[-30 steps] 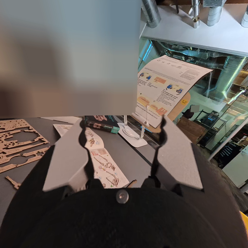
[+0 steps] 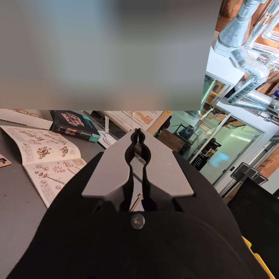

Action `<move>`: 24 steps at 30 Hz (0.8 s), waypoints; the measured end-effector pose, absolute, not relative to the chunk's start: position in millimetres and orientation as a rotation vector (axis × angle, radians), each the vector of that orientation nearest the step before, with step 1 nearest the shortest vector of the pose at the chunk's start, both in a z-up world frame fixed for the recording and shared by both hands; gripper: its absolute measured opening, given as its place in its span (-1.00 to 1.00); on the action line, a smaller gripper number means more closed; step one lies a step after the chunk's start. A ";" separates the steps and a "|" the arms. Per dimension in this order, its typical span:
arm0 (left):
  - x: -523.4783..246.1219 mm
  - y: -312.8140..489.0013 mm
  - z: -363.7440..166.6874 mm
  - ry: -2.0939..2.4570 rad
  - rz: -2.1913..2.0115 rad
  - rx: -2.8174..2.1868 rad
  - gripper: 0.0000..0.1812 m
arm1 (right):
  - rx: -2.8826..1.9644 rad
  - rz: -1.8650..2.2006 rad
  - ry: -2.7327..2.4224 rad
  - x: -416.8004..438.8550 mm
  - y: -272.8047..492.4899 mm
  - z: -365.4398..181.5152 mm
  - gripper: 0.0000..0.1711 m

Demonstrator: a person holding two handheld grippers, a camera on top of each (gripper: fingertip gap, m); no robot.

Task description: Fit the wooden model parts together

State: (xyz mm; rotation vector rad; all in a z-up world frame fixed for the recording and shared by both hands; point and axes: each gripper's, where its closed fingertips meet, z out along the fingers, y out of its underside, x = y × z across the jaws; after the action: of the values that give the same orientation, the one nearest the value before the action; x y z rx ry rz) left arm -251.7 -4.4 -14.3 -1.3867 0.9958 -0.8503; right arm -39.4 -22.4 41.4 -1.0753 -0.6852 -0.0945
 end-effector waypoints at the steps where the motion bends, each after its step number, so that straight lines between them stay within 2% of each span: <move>1: -251.6 -4.6 -14.4 0.997 -0.851 -1.387 -0.83 | -1.073 -0.101 -0.683 -38.6 -22.4 41.8 -1.00; 2: -251.8 -4.8 -14.0 0.996 -0.852 -1.387 -0.85 | -1.066 -0.112 -0.673 -37.4 -22.2 43.0 -0.95; 4: -252.0 -5.5 -12.3 0.992 -0.856 -1.376 -0.89 | -1.054 -0.132 -0.642 -34.3 -21.0 46.4 -0.69; 8: -251.2 -5.0 -13.7 0.990 -0.864 -1.385 -0.83 | -1.056 -0.140 -0.613 -30.6 -19.3 48.3 -0.53; 10: -250.8 -3.6 -15.6 0.987 -0.864 -1.399 -0.77 | -1.055 -0.135 -0.612 -30.1 -19.7 48.9 -0.53; 11: -250.7 -3.1 -15.9 0.984 -0.864 -1.401 -0.73 | -1.058 -0.136 -0.620 -30.4 -20.3 48.0 -0.67; 12: -250.8 -2.9 -15.9 0.982 -0.864 -1.402 -0.72 | -1.064 -0.129 -0.666 -34.7 -22.3 43.9 -1.00; 17: -252.7 -2.5 -13.4 0.970 -0.861 -1.392 -0.83 | -1.060 -0.138 -0.700 -41.0 -22.4 40.3 -1.00; 24: -250.7 -3.1 -17.7 0.985 -0.867 -1.409 -0.84 | -1.108 -0.100 -0.675 -41.6 -13.7 35.2 -0.59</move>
State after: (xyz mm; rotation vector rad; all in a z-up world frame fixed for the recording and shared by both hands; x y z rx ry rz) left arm -250.7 -3.1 -17.7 -1.4095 0.9848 -0.8669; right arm -41.6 -13.7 35.2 -1.1075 -0.6753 -0.1003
